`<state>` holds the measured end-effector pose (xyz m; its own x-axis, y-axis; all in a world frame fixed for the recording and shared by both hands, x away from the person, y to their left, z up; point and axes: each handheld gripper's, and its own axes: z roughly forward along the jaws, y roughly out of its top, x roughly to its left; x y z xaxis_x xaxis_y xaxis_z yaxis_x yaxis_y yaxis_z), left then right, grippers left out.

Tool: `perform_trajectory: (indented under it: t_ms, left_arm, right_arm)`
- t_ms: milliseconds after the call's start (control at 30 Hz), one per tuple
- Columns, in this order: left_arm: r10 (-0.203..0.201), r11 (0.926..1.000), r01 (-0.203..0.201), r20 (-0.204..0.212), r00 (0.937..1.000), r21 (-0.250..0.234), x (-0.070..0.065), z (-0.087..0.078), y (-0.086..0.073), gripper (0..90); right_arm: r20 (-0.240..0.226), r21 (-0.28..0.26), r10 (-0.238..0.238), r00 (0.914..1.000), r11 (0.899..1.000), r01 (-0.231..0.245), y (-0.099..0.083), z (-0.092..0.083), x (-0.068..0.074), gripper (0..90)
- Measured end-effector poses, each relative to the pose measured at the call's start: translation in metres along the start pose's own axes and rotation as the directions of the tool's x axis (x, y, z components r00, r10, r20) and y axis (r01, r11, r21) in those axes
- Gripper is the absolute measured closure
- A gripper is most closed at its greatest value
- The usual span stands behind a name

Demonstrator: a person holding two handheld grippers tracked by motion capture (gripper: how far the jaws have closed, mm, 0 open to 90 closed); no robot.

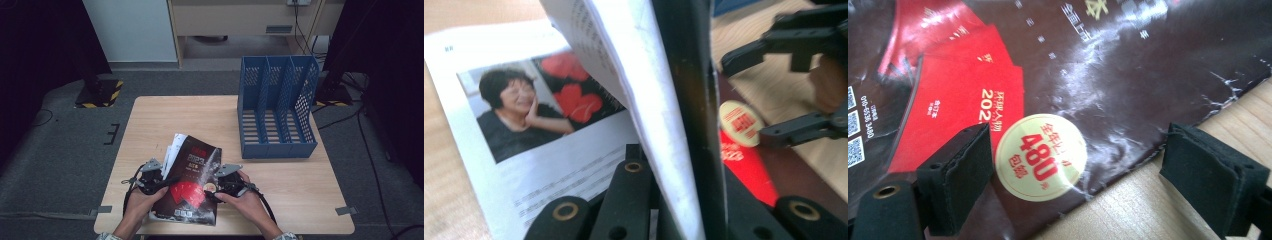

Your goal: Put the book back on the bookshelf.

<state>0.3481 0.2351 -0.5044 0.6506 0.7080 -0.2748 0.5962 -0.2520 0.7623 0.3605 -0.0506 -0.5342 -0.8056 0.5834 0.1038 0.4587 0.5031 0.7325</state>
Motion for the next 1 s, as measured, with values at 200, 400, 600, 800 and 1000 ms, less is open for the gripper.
perform_trajectory:
  t_ms: [200,400,600,800,1000]
  left_arm:
    - [0.061,0.9975,-0.06,0.011,0.9981,-0.038,-0.006,-0.009,0.003,89.0]
    - [0.068,0.992,-0.063,0.041,0.9969,-0.11,-0.008,-0.021,0.005,89.2]
    - [0.057,0.9938,-0.054,0.028,0.998,-0.097,-0.006,-0.016,0.004,88.7]
    - [-0.015,0.9971,0.014,-0.021,0.9997,-0.075,0.012,-0.008,-0.001,75.9]
    - [-0.051,0.9969,0.04,-0.158,0.9861,-0.067,0.034,-0.017,-0.004,51.3]
  right_arm:
    - [-0.031,-0.007,0.05,0.9983,0.999,-0.05,0.001,-0.001,-0.004,11.8]
    - [-0.082,-0.023,0.101,0.9915,0.994,-0.103,0.002,0.002,-0.006,13.5]
    - [-0.113,-0.03,0.069,0.9912,0.997,-0.073,0.004,0.006,0.0,16.1]
    - [-0.101,-0.032,0.071,0.9923,0.997,-0.075,0.004,0.007,0.001,16.5]
    - [-0.065,-0.025,0.054,0.9965,0.998,-0.056,0.004,0.008,0.006,16.5]
